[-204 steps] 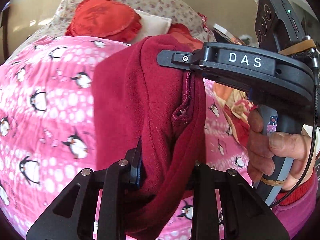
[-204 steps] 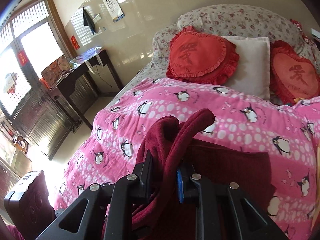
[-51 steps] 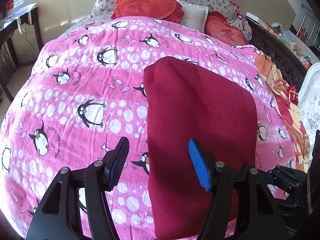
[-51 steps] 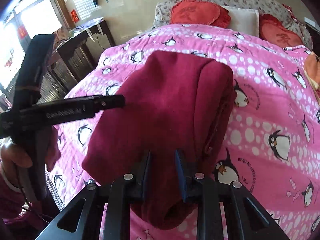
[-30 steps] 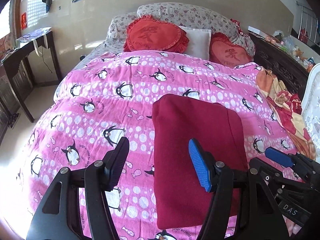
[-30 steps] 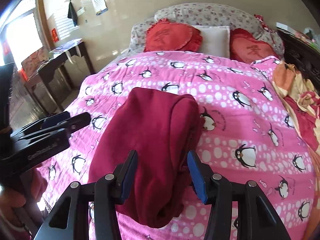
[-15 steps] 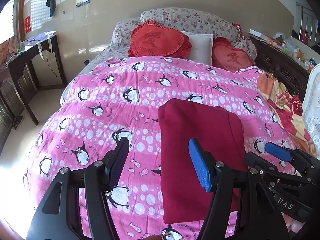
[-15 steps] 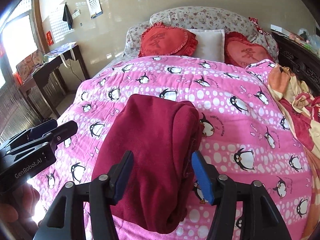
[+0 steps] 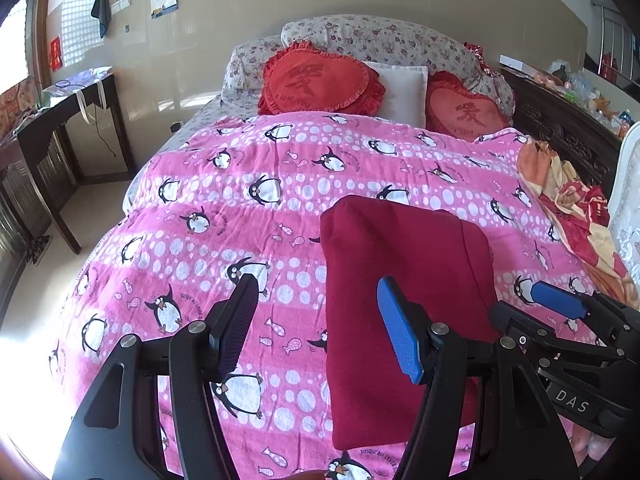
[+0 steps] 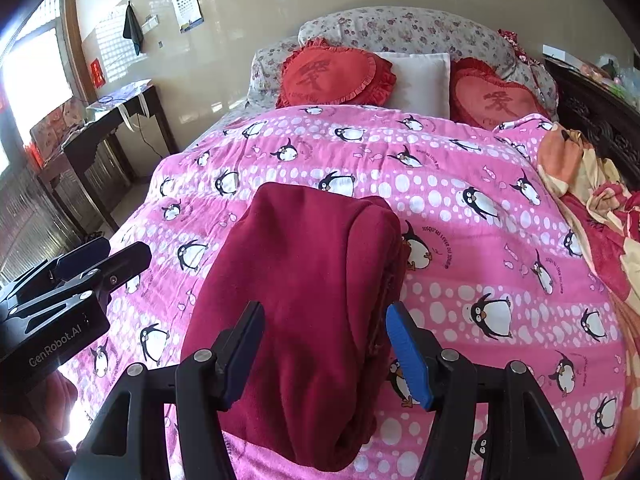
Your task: Fold small clothes
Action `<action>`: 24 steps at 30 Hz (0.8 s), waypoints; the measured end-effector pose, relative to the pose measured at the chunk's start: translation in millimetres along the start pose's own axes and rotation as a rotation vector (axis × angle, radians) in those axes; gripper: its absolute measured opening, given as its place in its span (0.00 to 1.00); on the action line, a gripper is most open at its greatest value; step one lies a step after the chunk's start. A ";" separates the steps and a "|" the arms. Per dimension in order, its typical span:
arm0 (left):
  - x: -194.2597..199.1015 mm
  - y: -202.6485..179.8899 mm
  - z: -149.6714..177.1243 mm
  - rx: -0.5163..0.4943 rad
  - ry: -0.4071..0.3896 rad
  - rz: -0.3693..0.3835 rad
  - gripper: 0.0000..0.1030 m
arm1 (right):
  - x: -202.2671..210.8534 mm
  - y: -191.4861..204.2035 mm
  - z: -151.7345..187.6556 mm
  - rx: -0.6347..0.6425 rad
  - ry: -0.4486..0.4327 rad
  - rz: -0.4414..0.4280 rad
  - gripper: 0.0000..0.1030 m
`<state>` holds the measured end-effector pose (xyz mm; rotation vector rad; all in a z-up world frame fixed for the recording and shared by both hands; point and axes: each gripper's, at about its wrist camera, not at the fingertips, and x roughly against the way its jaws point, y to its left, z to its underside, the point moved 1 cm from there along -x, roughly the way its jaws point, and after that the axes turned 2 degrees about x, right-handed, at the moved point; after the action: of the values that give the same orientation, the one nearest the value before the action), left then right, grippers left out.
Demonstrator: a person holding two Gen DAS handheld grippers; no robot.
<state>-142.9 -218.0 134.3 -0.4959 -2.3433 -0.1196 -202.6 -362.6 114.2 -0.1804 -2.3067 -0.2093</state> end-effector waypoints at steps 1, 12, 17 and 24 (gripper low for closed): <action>0.0 -0.6 0.0 0.000 0.000 0.002 0.60 | -0.5 0.1 0.0 0.001 0.002 -0.001 0.59; -6.9 0.3 1.9 -0.010 0.012 0.000 0.60 | -6.6 1.6 1.9 0.000 0.018 -0.008 0.59; -7.3 -0.8 2.1 -0.011 0.013 -0.001 0.60 | -8.6 1.1 2.3 -0.002 0.024 -0.010 0.59; -11.1 -1.6 4.4 -0.014 0.020 -0.003 0.60 | -13.0 0.5 3.9 -0.006 0.038 -0.013 0.60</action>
<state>-139.0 -222.0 123.6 -0.4965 -2.3254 -0.1421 -196.6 -362.2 102.0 -0.1628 -2.2698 -0.2246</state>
